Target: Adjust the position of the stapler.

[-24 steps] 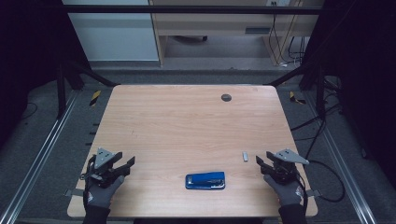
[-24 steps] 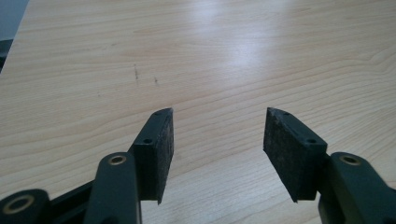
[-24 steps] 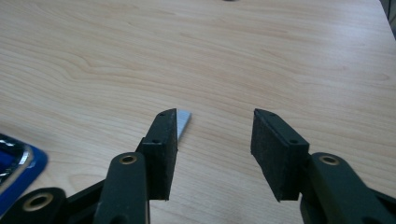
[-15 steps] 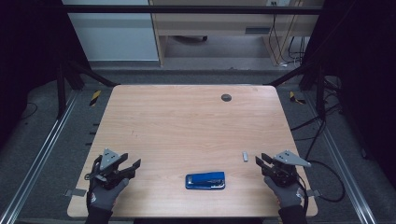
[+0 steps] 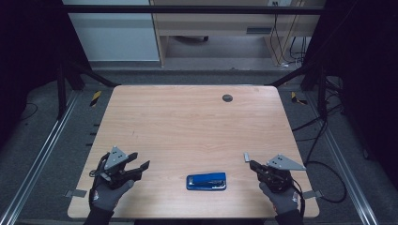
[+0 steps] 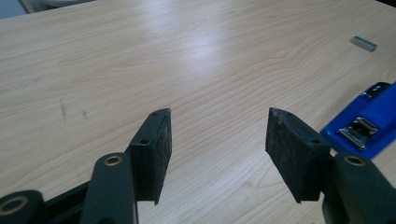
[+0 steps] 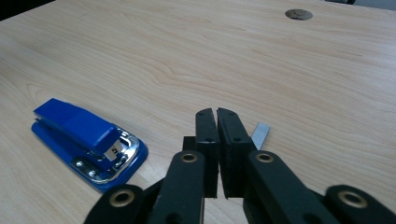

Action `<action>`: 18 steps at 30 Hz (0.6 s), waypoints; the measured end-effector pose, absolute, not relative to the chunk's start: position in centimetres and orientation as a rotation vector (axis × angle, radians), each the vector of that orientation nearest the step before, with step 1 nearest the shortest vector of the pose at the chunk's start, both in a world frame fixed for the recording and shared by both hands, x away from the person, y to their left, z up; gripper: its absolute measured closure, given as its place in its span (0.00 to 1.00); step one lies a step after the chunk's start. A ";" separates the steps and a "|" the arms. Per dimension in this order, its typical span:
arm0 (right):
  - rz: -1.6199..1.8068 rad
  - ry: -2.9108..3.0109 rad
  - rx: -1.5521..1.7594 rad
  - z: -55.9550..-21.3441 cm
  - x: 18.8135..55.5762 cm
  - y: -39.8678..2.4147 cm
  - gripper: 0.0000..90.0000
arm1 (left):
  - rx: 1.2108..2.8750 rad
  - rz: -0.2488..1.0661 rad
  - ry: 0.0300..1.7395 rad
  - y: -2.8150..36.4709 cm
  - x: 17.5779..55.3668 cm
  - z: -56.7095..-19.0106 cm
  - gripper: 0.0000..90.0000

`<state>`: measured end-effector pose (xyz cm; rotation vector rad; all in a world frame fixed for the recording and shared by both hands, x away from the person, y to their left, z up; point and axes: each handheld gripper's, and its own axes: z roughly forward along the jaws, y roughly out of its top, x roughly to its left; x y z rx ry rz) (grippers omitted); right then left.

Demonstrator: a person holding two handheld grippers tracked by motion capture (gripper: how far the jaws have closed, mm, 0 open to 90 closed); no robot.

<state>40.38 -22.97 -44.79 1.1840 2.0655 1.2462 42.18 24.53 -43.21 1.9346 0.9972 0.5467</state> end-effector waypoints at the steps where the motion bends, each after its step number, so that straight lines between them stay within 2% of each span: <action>1: 1.249 2.071 1.182 -44.7 40.3 -22.9 1.00 | 1.935 0.547 0.997 24.5 42.2 -43.2 0.46; 18: 1.297 2.197 1.153 -45.6 38.7 -21.1 1.00 | 2.060 0.515 0.815 19.0 43.2 -40.3 0.44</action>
